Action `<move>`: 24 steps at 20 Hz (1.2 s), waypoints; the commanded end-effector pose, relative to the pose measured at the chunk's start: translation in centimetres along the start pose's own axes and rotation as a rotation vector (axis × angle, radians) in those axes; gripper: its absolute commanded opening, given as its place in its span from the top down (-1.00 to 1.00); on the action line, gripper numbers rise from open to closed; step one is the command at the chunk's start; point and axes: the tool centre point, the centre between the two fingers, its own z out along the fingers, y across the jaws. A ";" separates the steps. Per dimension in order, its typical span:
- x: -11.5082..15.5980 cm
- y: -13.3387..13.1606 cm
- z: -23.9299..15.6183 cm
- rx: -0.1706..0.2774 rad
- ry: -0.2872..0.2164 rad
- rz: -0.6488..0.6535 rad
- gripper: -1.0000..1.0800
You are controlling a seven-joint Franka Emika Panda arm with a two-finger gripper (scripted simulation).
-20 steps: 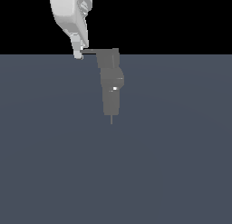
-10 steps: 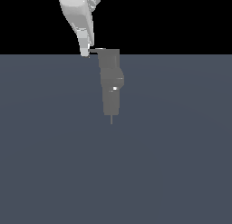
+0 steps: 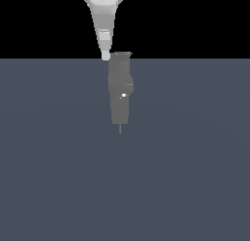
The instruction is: Turn on the faucet by rotating a designated handle.
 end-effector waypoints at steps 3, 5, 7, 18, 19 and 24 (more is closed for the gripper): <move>5.1 0.1 -0.3 0.012 -0.004 0.041 1.00; 6.5 0.2 -0.3 0.013 -0.005 0.042 1.00; 7.8 0.4 -0.4 0.013 -0.005 0.043 1.00; 8.5 -1.4 -0.1 0.007 -0.003 0.021 1.00; 8.8 -1.6 -0.1 0.007 -0.003 0.021 1.00; 10.2 -2.6 -0.2 0.008 -0.003 0.025 1.00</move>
